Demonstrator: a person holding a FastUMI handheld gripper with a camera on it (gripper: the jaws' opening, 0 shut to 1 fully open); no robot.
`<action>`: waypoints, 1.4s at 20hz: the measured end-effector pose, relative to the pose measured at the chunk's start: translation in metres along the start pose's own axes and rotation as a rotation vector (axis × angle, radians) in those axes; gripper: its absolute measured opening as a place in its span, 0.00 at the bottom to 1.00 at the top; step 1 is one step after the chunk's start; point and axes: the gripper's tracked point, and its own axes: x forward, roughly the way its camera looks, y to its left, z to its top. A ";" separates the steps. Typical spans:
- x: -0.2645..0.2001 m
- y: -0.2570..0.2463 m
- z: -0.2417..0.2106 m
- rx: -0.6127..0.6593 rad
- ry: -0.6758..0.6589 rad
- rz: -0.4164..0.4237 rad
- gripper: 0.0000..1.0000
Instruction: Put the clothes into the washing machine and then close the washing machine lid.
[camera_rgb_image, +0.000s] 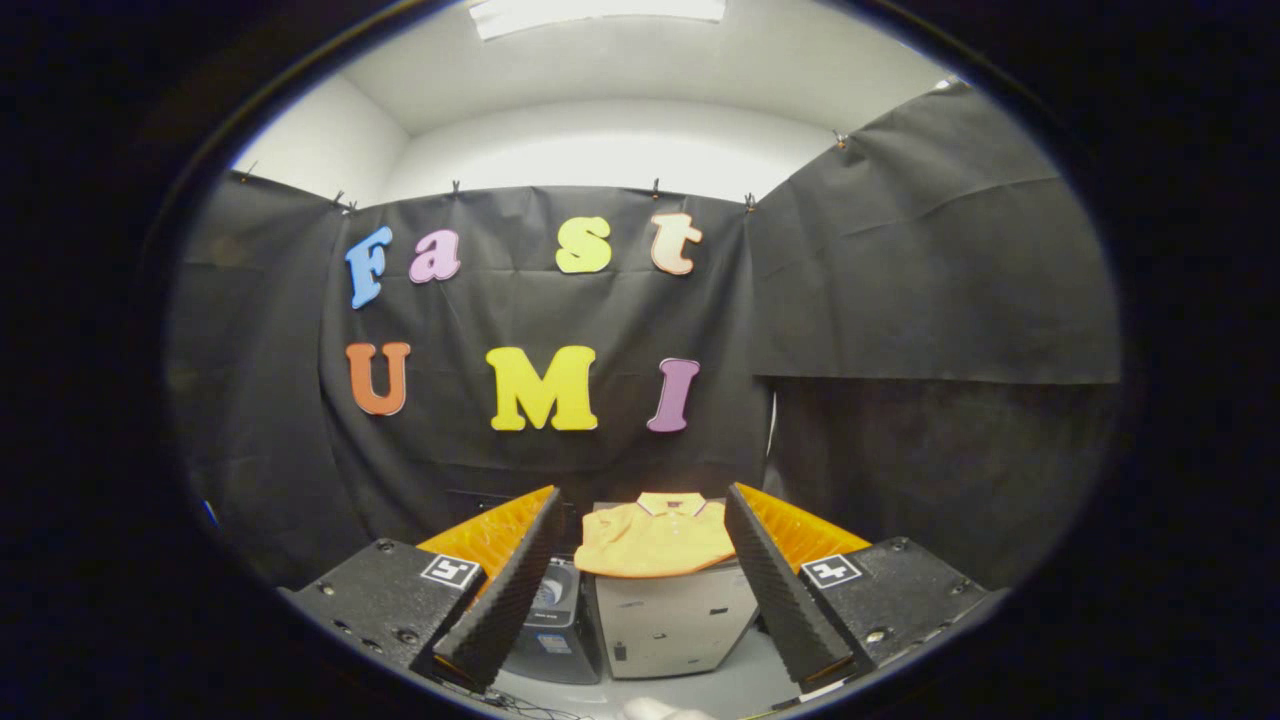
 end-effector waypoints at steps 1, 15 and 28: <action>0.011 -0.002 0.002 0.002 0.002 -0.005 1.00; 0.211 -0.033 -0.017 0.009 0.094 0.020 1.00; 0.398 -0.060 -0.114 0.044 0.340 0.013 1.00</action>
